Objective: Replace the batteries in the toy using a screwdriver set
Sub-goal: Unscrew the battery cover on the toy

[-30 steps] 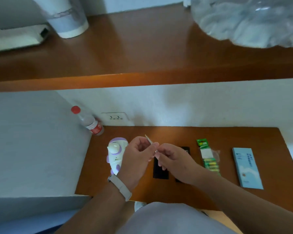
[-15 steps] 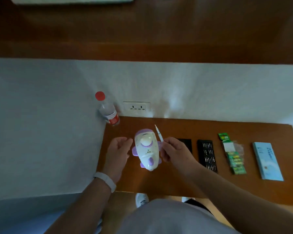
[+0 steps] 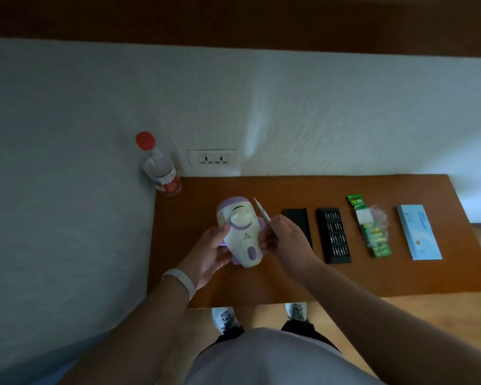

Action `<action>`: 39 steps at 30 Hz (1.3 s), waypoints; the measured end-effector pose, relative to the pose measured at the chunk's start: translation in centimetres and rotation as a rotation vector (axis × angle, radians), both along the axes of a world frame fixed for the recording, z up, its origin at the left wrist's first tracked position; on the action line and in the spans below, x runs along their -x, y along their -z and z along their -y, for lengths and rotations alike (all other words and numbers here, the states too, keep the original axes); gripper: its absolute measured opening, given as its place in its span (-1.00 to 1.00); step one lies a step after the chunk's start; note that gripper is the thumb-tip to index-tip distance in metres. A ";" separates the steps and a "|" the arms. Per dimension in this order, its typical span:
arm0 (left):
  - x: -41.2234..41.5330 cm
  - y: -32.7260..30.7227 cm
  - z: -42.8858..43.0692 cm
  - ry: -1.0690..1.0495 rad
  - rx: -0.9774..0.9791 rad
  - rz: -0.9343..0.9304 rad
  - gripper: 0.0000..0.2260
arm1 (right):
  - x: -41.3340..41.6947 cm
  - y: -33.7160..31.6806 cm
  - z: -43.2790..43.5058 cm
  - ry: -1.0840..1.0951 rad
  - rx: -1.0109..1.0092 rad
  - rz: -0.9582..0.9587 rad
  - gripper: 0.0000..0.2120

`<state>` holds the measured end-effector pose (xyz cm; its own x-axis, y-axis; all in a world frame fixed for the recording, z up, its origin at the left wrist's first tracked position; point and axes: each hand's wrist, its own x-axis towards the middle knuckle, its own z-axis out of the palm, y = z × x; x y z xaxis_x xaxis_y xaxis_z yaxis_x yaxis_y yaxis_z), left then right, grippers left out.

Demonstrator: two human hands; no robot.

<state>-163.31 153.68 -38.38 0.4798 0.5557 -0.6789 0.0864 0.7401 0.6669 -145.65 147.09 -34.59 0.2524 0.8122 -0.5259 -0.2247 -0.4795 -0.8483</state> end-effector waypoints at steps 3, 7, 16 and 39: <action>-0.1 0.3 -0.1 0.007 -0.019 0.033 -0.39 | 0.1 0.3 0.1 0.008 -0.001 -0.012 -0.76; -0.6 0.5 -0.1 -0.039 -0.052 0.070 -0.37 | 0.2 0.2 0.1 0.017 -0.005 -0.007 -0.79; -1.8 -0.6 1.3 -0.169 -0.115 0.080 -0.22 | -0.7 -1.2 1.2 0.015 -0.021 -0.049 -0.77; -9.7 -15.7 8.5 -0.525 -0.612 -0.217 -0.23 | -13.8 -14.8 7.0 -0.427 -0.342 0.520 -0.79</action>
<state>-153.62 145.14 -22.72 -0.0509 0.9714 -0.2320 0.0044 0.2326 0.9726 -131.87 140.10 -19.77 0.0257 0.9917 -0.1259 0.3921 -0.1259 -0.9113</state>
